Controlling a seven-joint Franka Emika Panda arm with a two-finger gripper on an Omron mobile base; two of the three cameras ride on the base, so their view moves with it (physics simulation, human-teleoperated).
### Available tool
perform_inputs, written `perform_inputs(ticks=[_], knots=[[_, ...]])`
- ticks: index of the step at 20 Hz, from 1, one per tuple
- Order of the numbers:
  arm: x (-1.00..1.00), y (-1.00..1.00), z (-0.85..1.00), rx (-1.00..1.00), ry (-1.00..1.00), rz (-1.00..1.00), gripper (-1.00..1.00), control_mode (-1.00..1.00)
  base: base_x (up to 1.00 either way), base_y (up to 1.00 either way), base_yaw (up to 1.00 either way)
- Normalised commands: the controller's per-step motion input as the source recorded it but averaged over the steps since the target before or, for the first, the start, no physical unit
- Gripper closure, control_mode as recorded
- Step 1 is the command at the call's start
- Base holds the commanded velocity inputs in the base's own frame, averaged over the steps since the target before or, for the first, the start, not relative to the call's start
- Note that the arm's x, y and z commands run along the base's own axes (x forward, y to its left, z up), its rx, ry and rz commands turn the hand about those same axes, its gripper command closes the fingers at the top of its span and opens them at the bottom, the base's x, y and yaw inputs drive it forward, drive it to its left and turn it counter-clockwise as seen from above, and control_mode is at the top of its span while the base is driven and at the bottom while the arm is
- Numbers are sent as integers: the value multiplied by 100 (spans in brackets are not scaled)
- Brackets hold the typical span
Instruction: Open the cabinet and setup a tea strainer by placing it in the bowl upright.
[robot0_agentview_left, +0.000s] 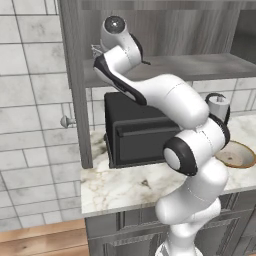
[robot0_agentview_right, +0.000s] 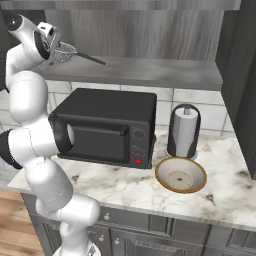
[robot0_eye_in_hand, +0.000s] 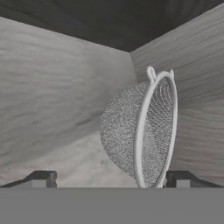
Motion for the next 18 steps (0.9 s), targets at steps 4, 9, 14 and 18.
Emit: perform_inputs(ticks=[4,9,14,18], knots=[[19,10,0,0,1,2,-100,-100,0,0,0],[31,10,-1,0,4,2,-100,-100,0,0,0],[25,10,0,0,2,1,-100,-100,0,0,0],[18,10,0,0,1,2,100,-100,0,0,0]])
